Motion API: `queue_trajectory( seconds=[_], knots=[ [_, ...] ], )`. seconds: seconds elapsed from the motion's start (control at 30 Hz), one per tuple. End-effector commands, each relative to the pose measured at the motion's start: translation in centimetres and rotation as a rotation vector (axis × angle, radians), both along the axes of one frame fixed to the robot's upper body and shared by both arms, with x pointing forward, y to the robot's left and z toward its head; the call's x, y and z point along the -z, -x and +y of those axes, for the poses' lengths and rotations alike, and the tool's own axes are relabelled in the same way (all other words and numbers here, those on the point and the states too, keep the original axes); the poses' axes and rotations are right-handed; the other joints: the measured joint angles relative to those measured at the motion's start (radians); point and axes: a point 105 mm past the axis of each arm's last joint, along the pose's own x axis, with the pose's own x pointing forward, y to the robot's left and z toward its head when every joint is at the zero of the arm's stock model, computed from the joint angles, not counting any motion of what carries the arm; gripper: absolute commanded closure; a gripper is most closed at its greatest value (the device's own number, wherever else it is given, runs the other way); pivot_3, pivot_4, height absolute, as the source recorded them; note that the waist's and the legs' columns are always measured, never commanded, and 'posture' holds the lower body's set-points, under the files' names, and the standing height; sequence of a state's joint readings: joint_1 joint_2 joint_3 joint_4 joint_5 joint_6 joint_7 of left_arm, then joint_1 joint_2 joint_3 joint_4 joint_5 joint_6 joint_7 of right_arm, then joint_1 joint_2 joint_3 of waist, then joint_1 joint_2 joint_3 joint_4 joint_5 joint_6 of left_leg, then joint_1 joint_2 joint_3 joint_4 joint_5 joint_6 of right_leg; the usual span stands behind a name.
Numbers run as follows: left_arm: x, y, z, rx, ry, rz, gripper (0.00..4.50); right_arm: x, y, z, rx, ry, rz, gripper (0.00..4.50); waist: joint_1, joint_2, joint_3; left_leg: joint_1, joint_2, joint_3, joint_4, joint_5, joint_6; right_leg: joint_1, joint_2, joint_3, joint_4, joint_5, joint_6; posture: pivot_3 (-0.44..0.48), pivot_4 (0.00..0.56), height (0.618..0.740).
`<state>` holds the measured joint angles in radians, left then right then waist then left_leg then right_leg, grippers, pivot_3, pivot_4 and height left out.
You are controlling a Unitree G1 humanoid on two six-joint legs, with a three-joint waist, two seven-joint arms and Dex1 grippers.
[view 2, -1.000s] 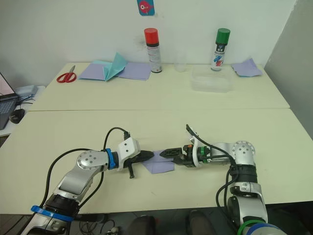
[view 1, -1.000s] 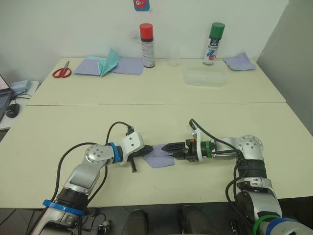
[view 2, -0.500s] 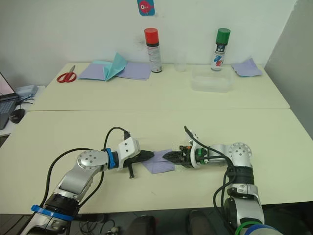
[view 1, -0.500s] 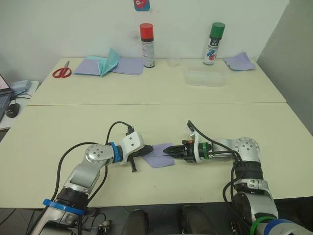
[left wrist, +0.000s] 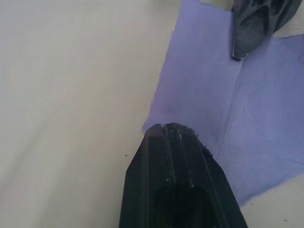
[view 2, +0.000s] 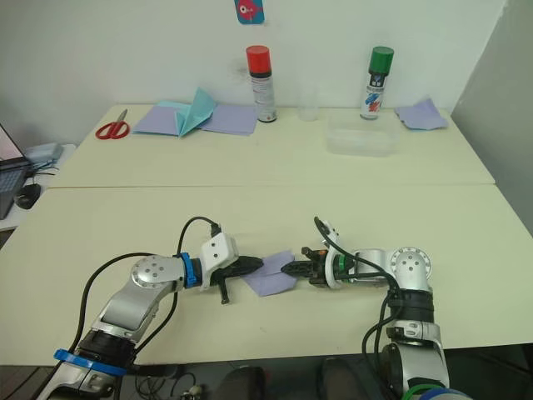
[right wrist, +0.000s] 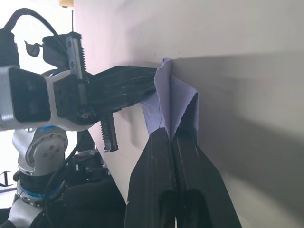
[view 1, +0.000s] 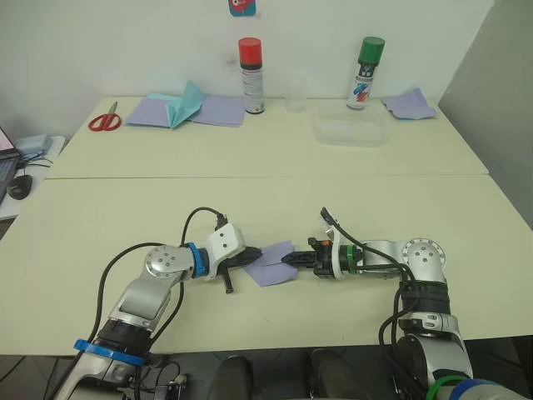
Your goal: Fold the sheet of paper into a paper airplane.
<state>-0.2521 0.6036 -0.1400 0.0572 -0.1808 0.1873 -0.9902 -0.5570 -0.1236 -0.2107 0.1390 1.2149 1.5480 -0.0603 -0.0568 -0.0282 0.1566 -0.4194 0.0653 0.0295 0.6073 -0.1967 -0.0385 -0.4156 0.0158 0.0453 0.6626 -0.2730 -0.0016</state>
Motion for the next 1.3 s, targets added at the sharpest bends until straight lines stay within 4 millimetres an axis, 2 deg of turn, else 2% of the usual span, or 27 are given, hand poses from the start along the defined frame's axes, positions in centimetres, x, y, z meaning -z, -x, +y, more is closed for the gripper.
queue_trajectory(
  seconds=[0.03,0.17,0.23,0.33,0.37,0.43,0.5,0.63,0.83,0.97,1.07,1.2,1.3],
  knots=[
    [-1.6,0.3,3.2,-0.03,-0.039,0.004,4.5,-2.0,-0.7,-0.3,0.005,-0.03,-0.169,4.49,-0.001,0.0,0.0,-0.001,-0.001,0.0,0.0,0.0,0.0,-0.002,0.0,0.0,0.0,0.0,0.0,0.0,0.15,0.74],
    [-5.3,-0.3,5.6,-0.069,-0.03,-0.044,4.5,-4.5,-1.1,-0.1,-0.028,-0.071,-0.386,4.49,0.001,0.001,0.004,-0.011,-0.001,-0.001,0.0,0.0,0.0,-0.01,0.002,-0.002,0.0,0.0,-0.001,0.0,0.15,0.74],
    [-6.9,-0.7,6.4,-0.081,-0.031,-0.073,4.5,-6.1,-1.0,0.4,-0.114,-0.054,-0.606,4.49,0.001,0.001,0.007,-0.013,-0.001,-0.002,0.0,0.0,0.0,-0.011,0.001,-0.002,0.0,0.0,-0.001,0.0,0.15,0.74],
    [-7.9,-0.8,6.6,-0.083,-0.031,-0.095,4.5,-6.8,-0.7,0.8,-0.231,-0.011,-0.882,4.49,0.003,0.0,0.008,-0.013,-0.002,-0.001,0.0,0.0,0.0,-0.011,0.0,-0.004,-0.001,0.0,-0.001,0.0,0.15,0.74],
    [-8.4,-1.0,6.7,-0.083,-0.034,-0.117,4.5,-7.1,-0.7,0.9,-0.284,0.022,-1.073,4.49,0.005,0.0,0.009,-0.013,-0.002,0.0,0.001,-0.001,0.001,-0.01,0.0,-0.004,-0.002,0.0,-0.001,0.0,0.15,0.74],
    [-9.1,-1.2,6.8,-0.081,-0.037,-0.156,4.5,-7.1,-0.5,1.2,-0.418,0.105,-1.448,4.49,0.007,-0.002,0.011,-0.013,-0.003,0.0,0.001,-0.001,0.001,-0.01,0.0,-0.004,-0.002,0.0,-0.001,0.0,0.15,0.74],
    [-9.6,-1.4,6.7,-0.078,-0.039,-0.185,4.5,-6.7,-0.1,1.4,-0.54,0.158,-1.716,4.49,0.008,-0.005,0.014,-0.013,-0.004,0.0,0.002,-0.001,0.001,-0.01,0.0,-0.005,-0.002,0.0,-0.001,0.0,0.15,0.74],
    [-10.0,-1.1,6.2,-0.034,-0.052,-0.204,4.5,-5.1,1.1,1.4,-0.734,0.171,-2.013,4.49,0.009,-0.008,0.016,-0.012,-0.003,0.001,0.003,-0.001,0.001,-0.011,0.001,-0.005,0.0,0.0,-0.001,0.0,0.15,0.74],
    [-10.2,0.1,5.3,0.06,-0.092,-0.207,4.5,-1.8,1.8,0.9,-0.91,0.167,-2.16,4.49,0.011,-0.009,0.017,-0.011,-0.002,0.001,0.003,-0.001,0.0,-0.01,0.001,-0.004,0.002,0.0,-0.001,0.0,0.15,0.74],
    [-9.6,2.1,2.9,0.159,-0.052,-0.15,4.5,0.2,2.4,0.8,-0.981,0.139,-2.143,4.49,0.011,-0.009,0.017,-0.009,-0.001,0.002,0.004,-0.001,0.0,-0.008,-0.001,-0.002,0.003,0.0,-0.001,0.0,0.15,0.74],
    [-8.0,3.3,1.7,0.196,-0.05,-0.079,4.5,1.0,2.8,1.0,-1.02,0.114,-2.136,4.49,0.013,-0.009,0.017,-0.004,-0.002,0.002,0.004,-0.001,0.0,-0.004,-0.002,-0.001,0.003,0.0,-0.001,0.0,0.15,0.74],
    [-4.9,4.4,1.4,0.212,-0.124,0.007,4.5,1.2,2.7,1.2,-1.018,0.113,-2.137,4.49,0.014,-0.009,0.017,0.006,-0.002,0.002,0.004,-0.001,0.0,0.005,-0.001,0.0,0.004,0.0,-0.002,0.0,0.15,0.74],
    [-4.0,4.4,0.4,0.201,-0.094,0.02,4.5,1.5,2.4,1.0,-1.028,0.133,-2.125,4.49,0.018,-0.009,0.017,0.011,-0.002,0.002,0.004,0.0,0.0,0.007,-0.002,0.001,0.01,-0.001,-0.004,0.0,0.15,0.74]
  ],
)
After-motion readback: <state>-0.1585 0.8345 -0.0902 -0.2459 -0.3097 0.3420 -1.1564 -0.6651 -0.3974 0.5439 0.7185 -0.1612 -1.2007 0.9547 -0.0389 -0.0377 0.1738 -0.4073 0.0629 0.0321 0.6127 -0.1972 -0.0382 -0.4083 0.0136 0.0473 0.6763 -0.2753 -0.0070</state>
